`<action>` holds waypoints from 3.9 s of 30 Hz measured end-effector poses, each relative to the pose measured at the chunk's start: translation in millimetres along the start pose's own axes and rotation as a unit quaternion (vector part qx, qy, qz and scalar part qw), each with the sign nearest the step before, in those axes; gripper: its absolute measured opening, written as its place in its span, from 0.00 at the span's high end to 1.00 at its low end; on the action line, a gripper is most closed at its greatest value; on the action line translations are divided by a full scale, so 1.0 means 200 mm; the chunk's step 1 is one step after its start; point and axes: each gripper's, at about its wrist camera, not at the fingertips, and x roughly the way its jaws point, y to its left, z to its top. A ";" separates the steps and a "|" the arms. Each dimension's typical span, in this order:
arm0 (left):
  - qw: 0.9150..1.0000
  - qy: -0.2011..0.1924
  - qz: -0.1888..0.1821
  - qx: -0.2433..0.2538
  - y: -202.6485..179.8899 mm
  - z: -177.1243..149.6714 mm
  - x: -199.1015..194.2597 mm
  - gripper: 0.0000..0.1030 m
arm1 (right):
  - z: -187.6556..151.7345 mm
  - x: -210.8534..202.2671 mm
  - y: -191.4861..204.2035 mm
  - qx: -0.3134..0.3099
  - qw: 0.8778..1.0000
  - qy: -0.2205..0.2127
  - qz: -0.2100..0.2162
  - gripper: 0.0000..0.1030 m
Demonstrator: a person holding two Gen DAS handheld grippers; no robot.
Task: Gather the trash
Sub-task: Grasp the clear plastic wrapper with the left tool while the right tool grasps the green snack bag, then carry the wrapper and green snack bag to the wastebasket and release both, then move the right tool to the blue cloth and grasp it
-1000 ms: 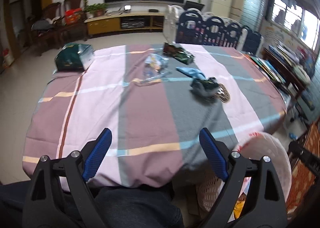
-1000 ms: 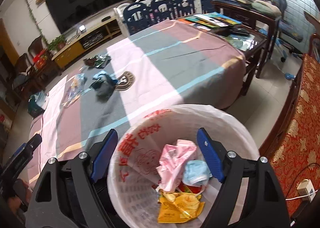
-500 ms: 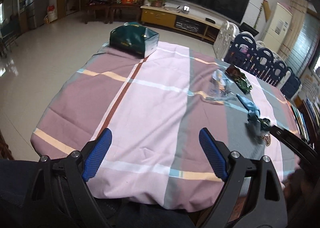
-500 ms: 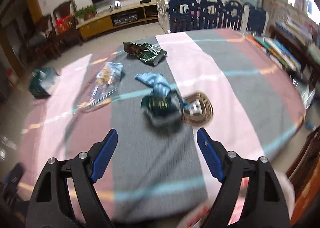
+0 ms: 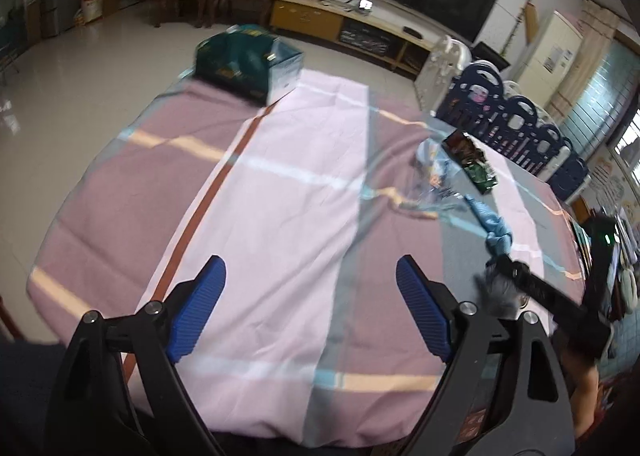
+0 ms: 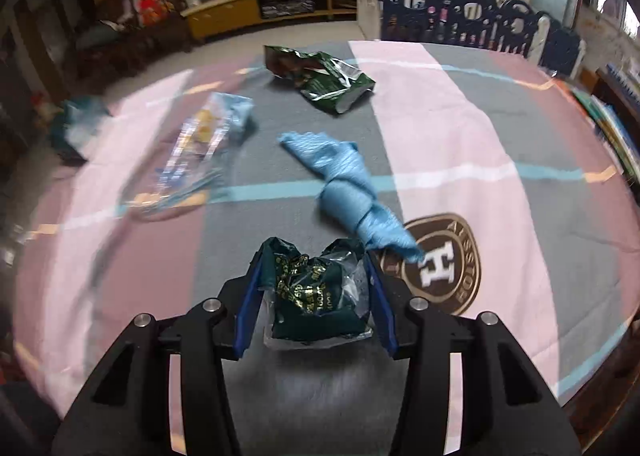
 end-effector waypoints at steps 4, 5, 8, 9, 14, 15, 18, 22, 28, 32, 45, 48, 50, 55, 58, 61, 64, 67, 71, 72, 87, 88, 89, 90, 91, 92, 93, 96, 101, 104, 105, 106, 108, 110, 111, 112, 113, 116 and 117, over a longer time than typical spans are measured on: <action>0.999 0.001 -0.027 0.039 -0.19 0.18 0.12 0.16 | -0.11 -0.19 -0.03 0.011 0.999 -0.023 0.043 0.53; 0.998 0.004 -0.033 0.052 -0.26 0.23 0.17 0.16 | -0.15 -0.25 -0.06 0.020 0.998 -0.029 0.053 0.53; 0.993 0.015 -0.056 0.105 -0.48 0.34 0.37 0.15 | -0.24 -0.39 -0.14 0.041 0.995 -0.046 0.072 0.53; 0.990 0.025 -0.060 0.121 -0.56 0.37 0.44 0.13 | -0.27 -0.43 -0.17 0.046 0.995 -0.051 0.074 0.53; 0.983 0.078 -0.028 0.166 -0.77 0.39 0.82 0.12 | -0.43 -0.58 -0.31 0.083 0.992 -0.060 0.071 0.53; 0.982 0.091 -0.028 0.166 -0.78 0.38 0.88 0.14 | -0.45 -0.59 -0.33 0.091 0.992 -0.060 0.070 0.53; 0.977 0.120 -0.053 0.166 -0.80 0.33 0.98 0.48 | -0.50 -0.64 -0.39 0.110 0.990 -0.066 0.063 0.53; 0.976 0.088 -0.057 0.190 -0.82 0.30 0.90 0.87 | -0.50 -0.70 -0.43 0.115 0.989 -0.079 0.053 0.53; 0.979 0.012 -0.057 0.194 -0.79 0.27 0.52 0.90 | -0.53 -0.75 -0.44 0.126 0.987 -0.087 0.046 0.53; 0.973 -0.029 -0.057 0.221 -0.80 0.21 0.24 0.90 | -0.56 -0.81 -0.41 0.123 0.987 -0.093 0.047 0.53; 0.957 -0.077 -0.119 0.253 -0.88 -0.03 -0.40 0.90 | -0.70 -1.08 -0.41 0.109 0.988 -0.112 0.018 0.53; 0.955 -0.078 -0.128 0.256 -0.88 -0.08 -0.49 0.90 | -0.74 -1.12 -0.46 0.118 0.987 -0.107 0.006 0.53; 0.955 -0.076 -0.133 0.253 -0.87 -0.12 -0.54 0.90 | -0.77 -1.14 -0.48 0.122 0.987 -0.106 -0.001 0.53; 0.958 -0.065 -0.135 0.246 -0.80 -0.22 -0.60 0.90 | -0.80 -1.20 -0.49 0.119 0.987 -0.110 -0.014 0.53; 0.955 -0.045 -0.133 0.262 -0.79 -0.32 -0.58 0.90 | -0.81 -1.23 -0.48 0.117 0.987 -0.110 -0.021 0.53; 0.949 -0.004 -0.159 0.273 -0.80 -0.44 -0.57 0.90 | -0.82 -1.27 -0.47 0.115 0.986 -0.113 -0.030 0.53; 0.933 0.040 -0.192 0.300 -0.84 -0.57 -0.55 0.90 | -0.81 -1.33 -0.50 0.128 0.984 -0.121 -0.040 0.53; 0.914 0.086 -0.232 0.322 -0.90 -0.71 -0.51 0.90 | -0.81 -1.41 -0.54 0.141 0.979 -0.138 -0.051 0.53; 0.890 0.118 -0.240 0.370 -0.97 -0.91 -0.47 0.90 | -0.80 -1.46 -0.57 0.144 0.977 -0.147 -0.059 0.53; 0.885 0.122 -0.242 0.379 -0.99 -0.95 -0.46 0.90 | -0.80 -1.45 -0.57 0.145 0.977 -0.144 -0.061 0.53; 0.875 0.089 -0.240 0.412 -1.00 -0.97 -0.54 0.15 | -0.89 -1.28 -0.65 0.219 0.971 -0.068 -0.065 0.47; 0.880 0.081 -0.234 0.405 -0.99 -0.94 -0.54 0.15 | -0.90 -1.27 -0.66 0.223 0.971 -0.063 -0.064 0.47; 0.886 0.075 -0.229 0.396 -0.97 -0.90 -0.54 0.15 | -0.91 -1.26 -0.66 0.226 0.970 -0.059 -0.063 0.46; 0.892 0.071 -0.225 0.386 -0.96 -0.87 -0.53 0.15 | -0.91 -1.26 -0.65 0.227 0.970 -0.058 -0.063 0.43; 0.898 0.068 -0.223 0.374 -0.94 -0.84 -0.53 0.15 | -0.92 -1.25 -0.65 0.228 0.970 -0.057 -0.065 0.41; 0.902 0.066 -0.223 0.363 -0.92 -0.81 -0.53 0.15 | -0.92 -1.25 -0.64 0.230 0.969 -0.058 -0.066 0.36; 0.908 0.063 -0.222 0.351 -0.91 -0.78 -0.52 0.15 | -0.92 -1.26 -0.64 0.233 0.968 -0.060 -0.067 0.32; 0.921 0.053 -0.217 0.320 -0.86 -0.71 -0.52 0.15 | -0.91 -1.27 -0.64 0.238 0.967 -0.068 -0.065 0.27; 0.934 0.043 -0.206 0.288 -0.82 -0.63 -0.50 0.15 | -0.90 -1.27 -0.62 0.230 0.968 -0.069 -0.071 0.24; 0.938 0.042 -0.203 0.278 -0.80 -0.61 -0.49 0.14 | -0.90 -1.26 -0.61 0.230 0.968 -0.068 -0.070 0.23; 0.939 0.041 -0.202 0.276 -0.80 -0.61 -0.49 0.14 | -0.90 -1.26 -0.61 0.229 0.968 -0.067 -0.070 0.23; 0.939 0.041 -0.201 0.275 -0.79 -0.61 -0.49 0.14 | -0.90 -1.26 -0.60 0.229 0.969 -0.066 -0.069 0.23; 0.940 0.040 -0.198 0.274 -0.79 -0.60 -0.49 0.14 | -0.90 -1.25 -0.60 0.228 0.969 -0.063 -0.068 0.23; 0.942 0.039 -0.194 0.272 -0.78 -0.60 -0.48 0.14 | -0.90 -1.24 -0.60 0.227 0.970 -0.062 -0.067 0.23; 0.943 0.039 -0.193 0.270 -0.78 -0.60 -0.48 0.14 | -0.90 -1.24 -0.59 0.226 0.970 -0.061 -0.066 0.23; 0.944 0.038 -0.190 0.269 -0.78 -0.59 -0.48 0.14 | -0.90 -1.24 -0.59 0.225 0.970 -0.061 -0.066 0.23; 0.944 0.037 -0.188 0.267 -0.77 -0.60 -0.48 0.14 | -0.89 -1.23 -0.59 0.225 0.970 -0.060 -0.066 0.23; 0.947 0.034 -0.179 0.263 -0.76 -0.59 -0.47 0.14 | -0.89 -1.22 -0.58 0.225 0.971 -0.058 -0.065 0.23; 0.948 0.034 -0.176 0.262 -0.76 -0.58 -0.47 0.14 | -0.89 -1.22 -0.58 0.224 0.971 -0.057 -0.065 0.23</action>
